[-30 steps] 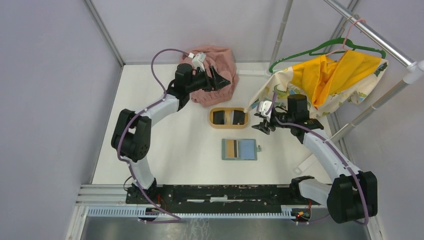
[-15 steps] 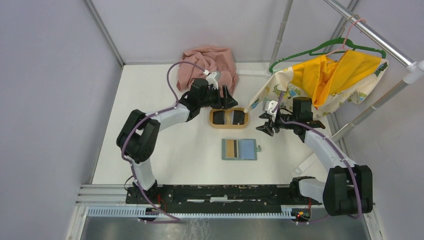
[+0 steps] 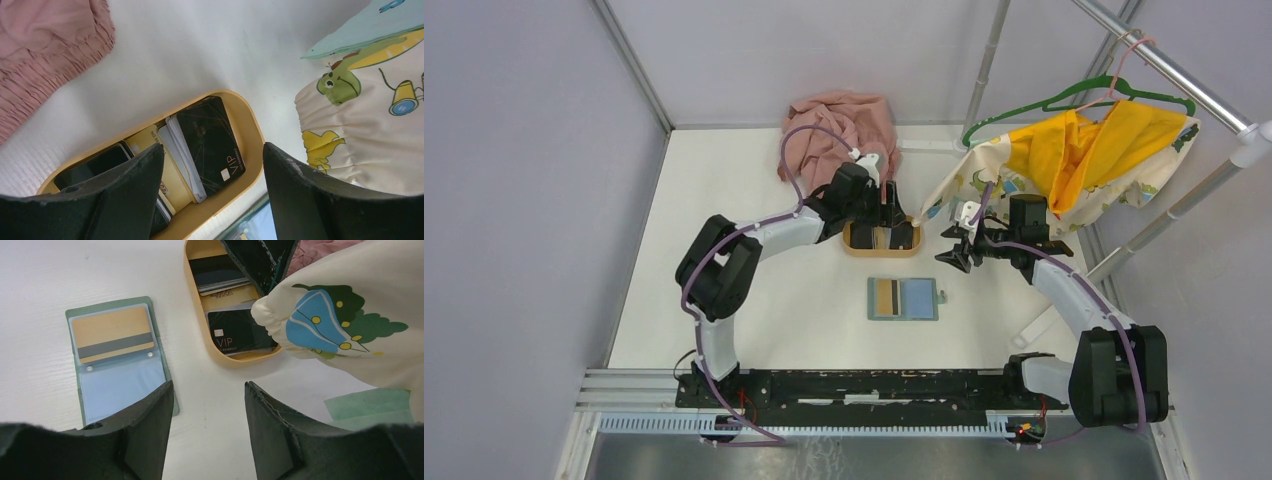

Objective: Put the credit cards into the card holder
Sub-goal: Pick up the credit card from the storage box.

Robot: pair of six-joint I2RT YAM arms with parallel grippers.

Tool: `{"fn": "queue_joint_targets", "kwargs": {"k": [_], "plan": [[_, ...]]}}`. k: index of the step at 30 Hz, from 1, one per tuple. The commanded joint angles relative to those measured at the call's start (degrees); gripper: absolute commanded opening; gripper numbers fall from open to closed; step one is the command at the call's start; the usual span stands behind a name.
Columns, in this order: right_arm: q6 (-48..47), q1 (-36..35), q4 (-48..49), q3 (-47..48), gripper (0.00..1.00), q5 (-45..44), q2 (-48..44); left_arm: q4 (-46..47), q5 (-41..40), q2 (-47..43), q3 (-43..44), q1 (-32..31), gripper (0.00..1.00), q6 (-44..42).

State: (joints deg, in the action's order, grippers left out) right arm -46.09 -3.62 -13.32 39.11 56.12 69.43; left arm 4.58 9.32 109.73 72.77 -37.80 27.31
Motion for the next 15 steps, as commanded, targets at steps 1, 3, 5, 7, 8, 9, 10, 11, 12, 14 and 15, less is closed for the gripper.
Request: {"fn": "queue_joint_targets", "kwargs": {"k": [1, 3, 5, 7, 8, 9, 10, 11, 12, 14, 15], "plan": [[0.5, 0.2, 2.4, -0.3, 0.6, 2.3, -0.1, -1.7, -3.9, 0.8, 3.4, -0.5, 0.77, -0.5], [0.5, 0.1, 2.3, -0.4, 0.6, 2.3, -0.1, -2.0, -4.7, 1.2, 3.7, -1.1, 0.75, 0.3], [0.5, 0.1, 2.3, -0.4, 0.6, 2.3, -0.1, -3.5, -6.4, 1.8, 4.9, -1.6, 0.75, 1.2], [0.5, 0.2, 2.3, -0.4, 0.6, 2.2, 0.0, -4.3, -8.8, 2.6, 5.6, -2.3, 0.75, 2.3], [0.5, 0.1, 2.4, -0.4, 0.6, 2.2, -0.1, -4.3, -9.1, 2.9, 5.5, -2.4, 0.75, 3.0], [0.5, 0.2, 2.4, -0.4, 0.6, 2.2, -0.1, -4.3, -11.0, 3.2, 5.3, -2.4, 0.74, 3.7], [0.4, 0.1, 2.4, -0.4, 0.6, 2.1, -0.1, -4.3, -11.4, 3.4, 5.3, -2.5, 0.74, 4.4], [0.4, 0.2, 2.3, -0.4, 0.6, 2.1, -0.1, -4.3, -11.3, 3.5, 5.4, -2.6, 0.74, 4.8], [0.4, 0.2, 2.3, -0.4, 0.6, 2.1, 0.0, -4.3, -11.1, 3.7, 5.5, -2.6, 0.73, 5.2], [0.3, 0.1, 2.3, -0.4, 0.61, 2.1, 0.1, -4.3, -10.8, 3.7, 5.5, -3.0, 0.72, 5.9], [0.2, 0.2, 2.2, -0.3, 0.6, 2.1, 0.2, -4.2, -10.8, 3.8, 5.6, -3.4, 0.72, 6.0]]}}
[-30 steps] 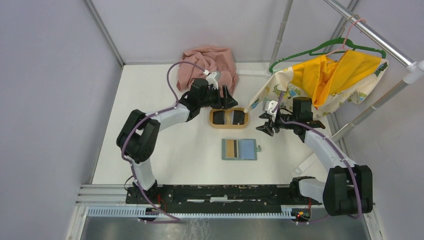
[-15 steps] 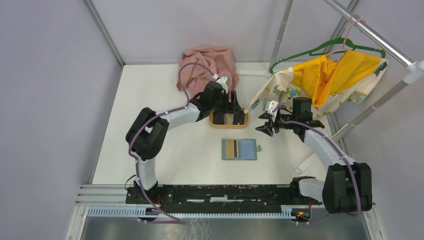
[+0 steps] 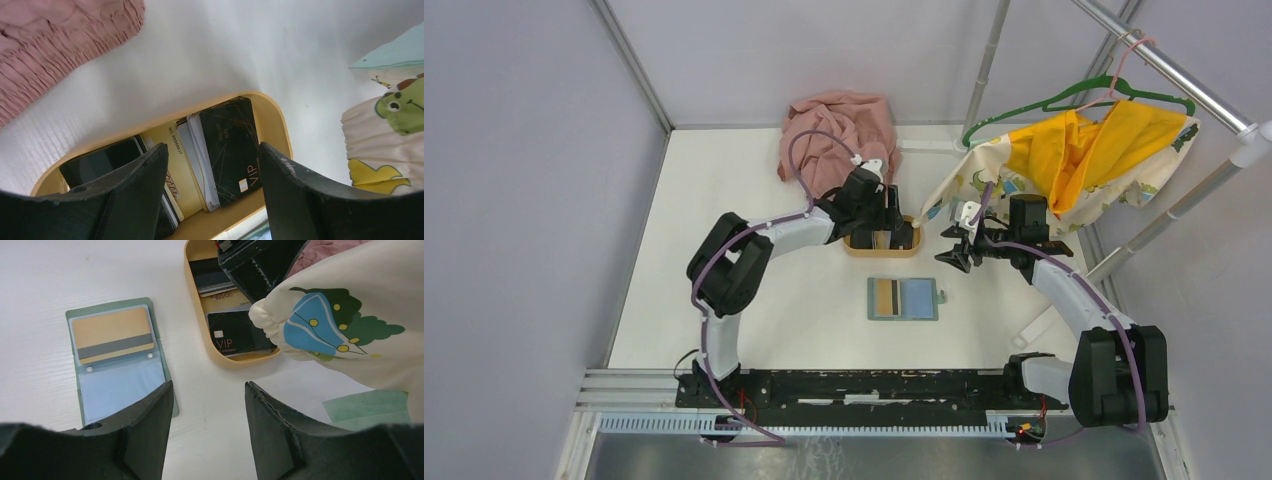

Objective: Put the credit cards into the card holder
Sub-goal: Pick up the credit card from the storage box.

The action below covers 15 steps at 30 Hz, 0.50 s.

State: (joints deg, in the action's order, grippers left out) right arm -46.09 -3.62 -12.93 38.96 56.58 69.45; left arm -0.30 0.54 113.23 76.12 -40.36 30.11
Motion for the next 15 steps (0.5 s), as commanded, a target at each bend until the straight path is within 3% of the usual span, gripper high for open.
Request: {"fn": "queue_joint_targets", "kwargs": {"k": [1, 15], "plan": [[0.2, 0.2, 1.7, -0.1, 0.6, 1.6, 0.2, 0.6, -2.0, 0.6, 2.5, -1.0, 0.72, 3.2], [-0.1, 0.2, 1.5, 0.0, 0.6, 1.5, 0.2, -0.8, 0.4, 4.3, 5.1, -1.5, 0.58, 3.6]]}}
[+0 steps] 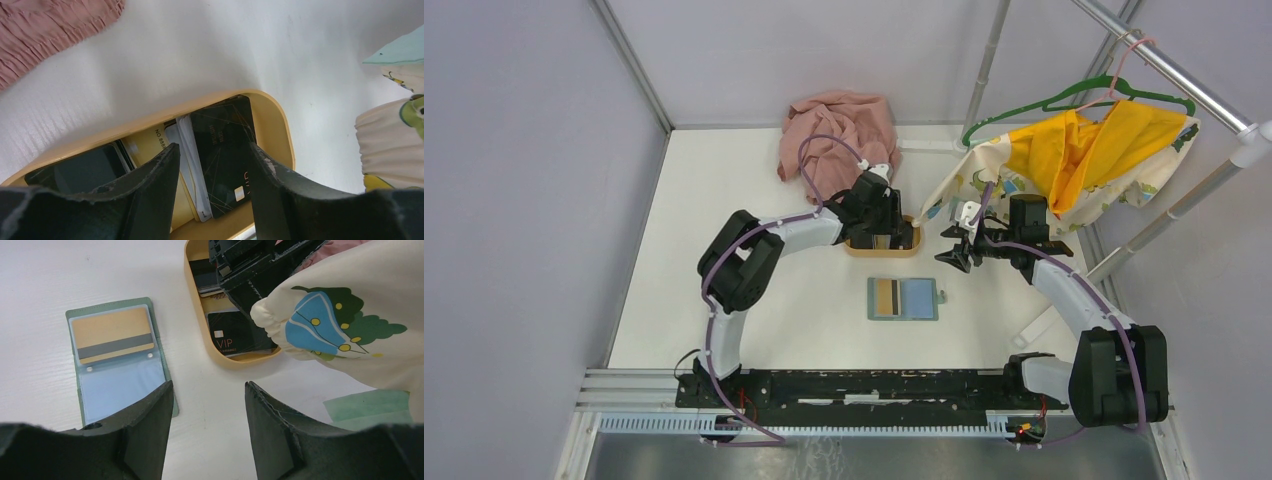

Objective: Put the credit cards into the card holder
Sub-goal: Pick up the credit card from the storage box.

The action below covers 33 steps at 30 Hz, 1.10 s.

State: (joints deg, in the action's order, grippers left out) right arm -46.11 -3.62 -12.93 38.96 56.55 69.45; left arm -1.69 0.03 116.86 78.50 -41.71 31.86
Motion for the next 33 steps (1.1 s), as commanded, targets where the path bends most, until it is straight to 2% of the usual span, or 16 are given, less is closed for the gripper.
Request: {"fn": "queue_joint_targets", "kwargs": {"k": [1, 8, 18, 23, 33], "plan": [[0.0, 0.1, 1.5, 0.0, 0.6, 1.5, 0.2, 0.5, 1.2, 0.9, 2.9, -0.1, 0.57, 1.7], [-0.1, 0.2, 1.4, 0.0, 0.61, 1.5, 0.2, -1.6, 2.2, 2.5, 4.8, -0.1, 0.57, 0.5], [-0.2, 0.2, 1.4, 0.0, 0.61, 1.6, 0.2, 1.4, 8.1, 1.8, 3.3, 0.0, 0.51, 1.7], [-0.2, 0.1, 1.4, 0.0, 0.61, 1.6, 0.2, 7.3, 11.3, 0.0, 0.2, 0.5, 0.47, 4.0], [-0.3, 0.2, 1.3, 0.0, 0.61, 1.6, 0.5, 18.4, 18.6, -1.4, -5.2, 1.9, 0.44, 8.9]]}}
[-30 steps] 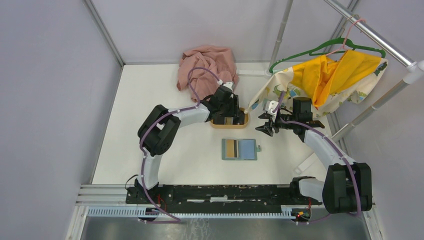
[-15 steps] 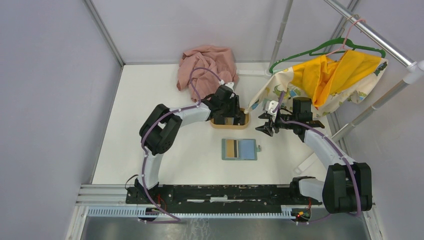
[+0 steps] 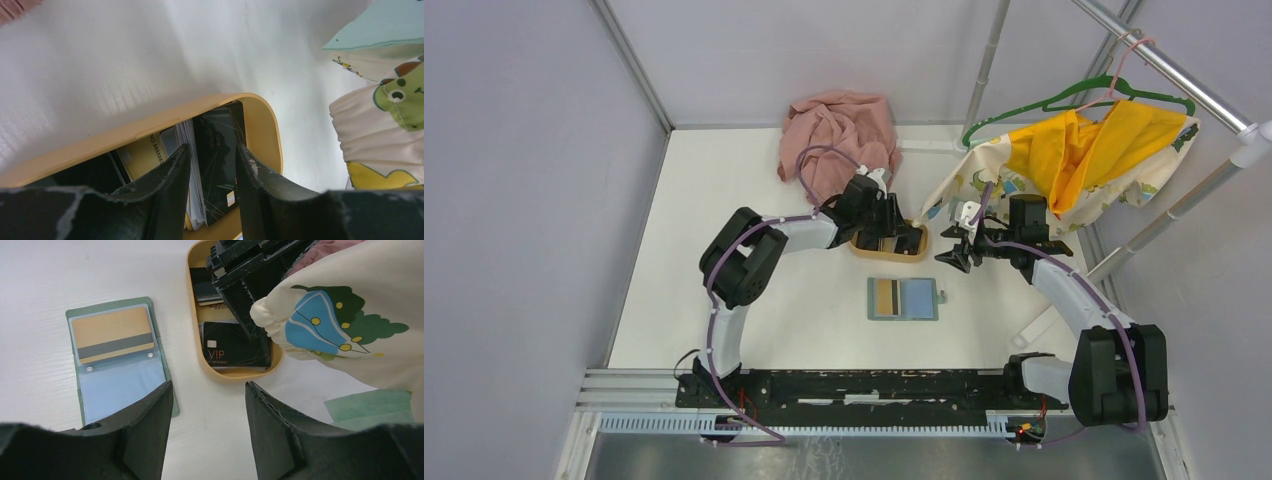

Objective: Put the credit cards into the card holder
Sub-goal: Pick up the credit card from the storage box.

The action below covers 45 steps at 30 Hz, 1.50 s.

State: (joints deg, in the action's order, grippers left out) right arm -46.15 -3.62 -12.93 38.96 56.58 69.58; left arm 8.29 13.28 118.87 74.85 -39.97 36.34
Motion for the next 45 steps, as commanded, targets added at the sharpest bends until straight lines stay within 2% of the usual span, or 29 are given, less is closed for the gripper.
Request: {"fn": "queue_joint_targets", "kwargs": {"k": [1, 11, 28, 45], "plan": [[-0.3, 0.2, 1.4, 0.0, 0.61, 1.6, 0.4, 9.5, 6.1, -3.6, -2.0, 0.4, 0.44, 4.9], [-0.3, 0.1, 1.3, 0.0, 0.61, 1.6, 0.5, 19.0, 11.6, -3.9, -5.5, 1.1, 0.38, 8.7], [-0.3, 0.3, 1.2, 0.2, 0.61, 1.6, 0.7, 22.5, 17.9, -1.6, -4.4, 1.4, 0.37, 10.5], [-0.3, 0.3, 1.2, 0.2, 0.61, 1.8, 1.1, 11.8, 16.2, 2.0, 1.6, 0.4, 0.37, 6.1]]}}
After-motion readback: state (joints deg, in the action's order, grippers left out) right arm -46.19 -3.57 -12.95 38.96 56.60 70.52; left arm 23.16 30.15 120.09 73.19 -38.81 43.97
